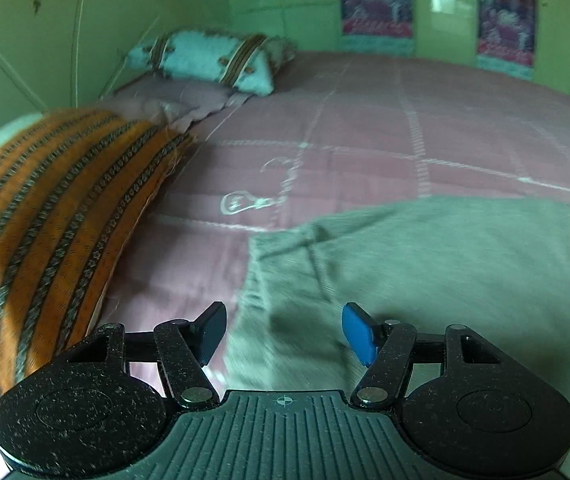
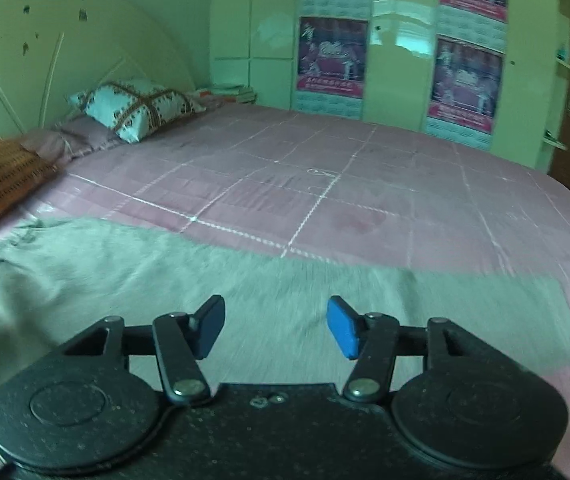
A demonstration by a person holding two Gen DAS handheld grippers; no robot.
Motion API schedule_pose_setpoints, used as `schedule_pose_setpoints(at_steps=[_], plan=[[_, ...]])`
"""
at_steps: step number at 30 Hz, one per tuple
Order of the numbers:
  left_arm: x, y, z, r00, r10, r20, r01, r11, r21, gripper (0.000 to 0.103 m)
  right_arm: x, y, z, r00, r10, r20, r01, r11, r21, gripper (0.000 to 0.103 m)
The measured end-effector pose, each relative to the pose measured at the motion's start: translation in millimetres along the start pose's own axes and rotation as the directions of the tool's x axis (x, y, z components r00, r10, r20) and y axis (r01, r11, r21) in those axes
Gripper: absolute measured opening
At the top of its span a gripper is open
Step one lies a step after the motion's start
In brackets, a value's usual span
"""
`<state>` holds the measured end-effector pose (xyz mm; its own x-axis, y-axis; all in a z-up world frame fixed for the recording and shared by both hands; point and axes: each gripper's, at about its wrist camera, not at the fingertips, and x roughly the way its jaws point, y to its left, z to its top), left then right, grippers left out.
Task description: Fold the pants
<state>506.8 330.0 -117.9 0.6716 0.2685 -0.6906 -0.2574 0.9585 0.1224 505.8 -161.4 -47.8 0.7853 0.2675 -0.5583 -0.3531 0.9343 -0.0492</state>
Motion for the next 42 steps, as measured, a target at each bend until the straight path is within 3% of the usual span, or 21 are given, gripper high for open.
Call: schedule_pose_setpoints(at_steps=[7, 12, 17, 20, 21, 23, 25, 27, 31, 34, 37, 39, 42], plan=[[59.6, 10.8, 17.1, 0.999, -0.013, -0.044, 0.011, 0.999, -0.05, 0.065, 80.3, -5.5, 12.6, 0.998, 0.021, -0.052, -0.026, 0.996, -0.09, 0.042], [79.3, 27.6, 30.7, 0.994, -0.086, -0.07, 0.074, 0.984, -0.161, 0.072, 120.1, 6.9, 17.9, 0.996, 0.049, -0.081, -0.065, 0.977, -0.203, 0.042], [91.1, 29.5, 30.6, 0.985, -0.152, -0.082, 0.138, 0.978, -0.156, 0.072, 145.5, 13.9, 28.3, 0.988, 0.108, -0.109, -0.135, 0.949, -0.284, 0.043], [102.4, 28.0, 28.1, 0.979, -0.187, -0.083, 0.172, 0.973, -0.155, 0.072, 163.3, 19.9, 30.6, 0.973, 0.135, -0.185, -0.193, 0.92, -0.342, 0.043], [104.8, 28.2, 28.5, 0.977, -0.199, -0.078, 0.185, 0.971, -0.15, 0.071, 166.0, 21.6, 31.1, 0.971, 0.135, -0.195, -0.2, 0.908, -0.368, 0.043], [109.5, 31.8, 30.3, 0.966, -0.249, -0.064, 0.236, 0.958, -0.165, 0.055, 169.3, 23.1, 35.4, 0.964, 0.142, -0.226, -0.223, 0.893, -0.391, 0.043], [109.9, 29.3, 30.5, 0.963, -0.263, -0.059, 0.251, 0.956, -0.15, 0.047, 170.1, 22.8, 39.7, 0.942, 0.192, -0.275, -0.288, 0.884, -0.368, 0.011], [107.0, 28.4, 31.5, 0.954, -0.297, -0.047, 0.287, 0.947, -0.146, 0.031, 165.4, 35.5, 38.7, 0.945, 0.153, -0.29, -0.274, 0.854, -0.443, 0.0], [83.1, 30.2, 30.7, 0.95, -0.311, 0.034, 0.313, 0.943, -0.118, 0.023, 141.6, 38.6, 46.7, 0.958, 0.131, -0.255, -0.233, 0.874, -0.426, 0.0], [52.8, 43.9, 30.6, 0.917, -0.37, 0.15, 0.387, 0.917, -0.1, 0.022, 94.9, 37.4, 52.8, 0.967, 0.155, -0.2, -0.228, 0.879, -0.42, 0.0], [11.0, 67.2, 21.7, 0.841, -0.461, 0.283, 0.492, 0.869, -0.045, 0.022, 30.1, 41.5, 54.8, 0.977, 0.158, -0.143, -0.206, 0.869, -0.45, 0.0], [-14.6, 81.3, 11.5, 0.789, -0.52, 0.327, 0.548, 0.836, 0.006, 0.023, -11.8, 47.5, 47.3, 0.981, 0.158, -0.108, -0.191, 0.846, -0.497, 0.0], [-51.2, 100.0, -11.6, 0.737, -0.582, 0.345, 0.604, 0.795, 0.05, 0.024, -78.6, 58.9, 20.3, 0.983, 0.165, -0.077, -0.179, 0.814, -0.553, 0.0]])
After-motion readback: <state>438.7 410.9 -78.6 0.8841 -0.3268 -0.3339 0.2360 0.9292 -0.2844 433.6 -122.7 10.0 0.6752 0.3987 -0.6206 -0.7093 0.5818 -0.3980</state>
